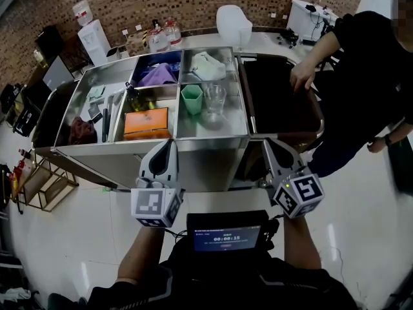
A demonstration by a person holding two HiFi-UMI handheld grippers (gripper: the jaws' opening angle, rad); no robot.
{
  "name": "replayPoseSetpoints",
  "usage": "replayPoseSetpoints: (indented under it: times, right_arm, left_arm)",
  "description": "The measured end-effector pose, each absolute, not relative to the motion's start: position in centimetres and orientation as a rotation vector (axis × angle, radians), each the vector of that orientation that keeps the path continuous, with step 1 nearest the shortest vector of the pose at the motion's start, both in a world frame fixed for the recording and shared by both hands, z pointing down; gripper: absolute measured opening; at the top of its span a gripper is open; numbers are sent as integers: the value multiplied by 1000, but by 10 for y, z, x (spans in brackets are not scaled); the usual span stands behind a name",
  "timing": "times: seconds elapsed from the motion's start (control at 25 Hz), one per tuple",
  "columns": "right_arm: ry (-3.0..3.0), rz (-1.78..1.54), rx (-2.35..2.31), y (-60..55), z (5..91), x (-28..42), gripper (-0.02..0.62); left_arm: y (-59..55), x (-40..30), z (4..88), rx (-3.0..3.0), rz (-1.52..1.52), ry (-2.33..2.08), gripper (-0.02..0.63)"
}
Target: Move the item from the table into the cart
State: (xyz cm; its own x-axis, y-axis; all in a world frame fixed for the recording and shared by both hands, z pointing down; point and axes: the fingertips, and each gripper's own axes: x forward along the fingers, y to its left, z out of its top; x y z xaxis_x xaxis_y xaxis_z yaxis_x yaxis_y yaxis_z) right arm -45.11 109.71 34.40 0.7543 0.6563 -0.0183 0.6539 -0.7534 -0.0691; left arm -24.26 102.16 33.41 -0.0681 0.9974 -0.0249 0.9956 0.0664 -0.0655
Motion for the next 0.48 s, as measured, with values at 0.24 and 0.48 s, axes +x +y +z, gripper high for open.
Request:
replayPoseSetpoints:
  times: [0.24,0.48]
  right_arm:
    - [-1069,57,-2889,1096,344,-452,2]
    - [-1043,42,-2898,1096,346,-451,2]
  left_arm:
    - [1021,-247,342,-2107,60,-2271,0]
    - [1024,-250,344,-2106,67,-2266,0]
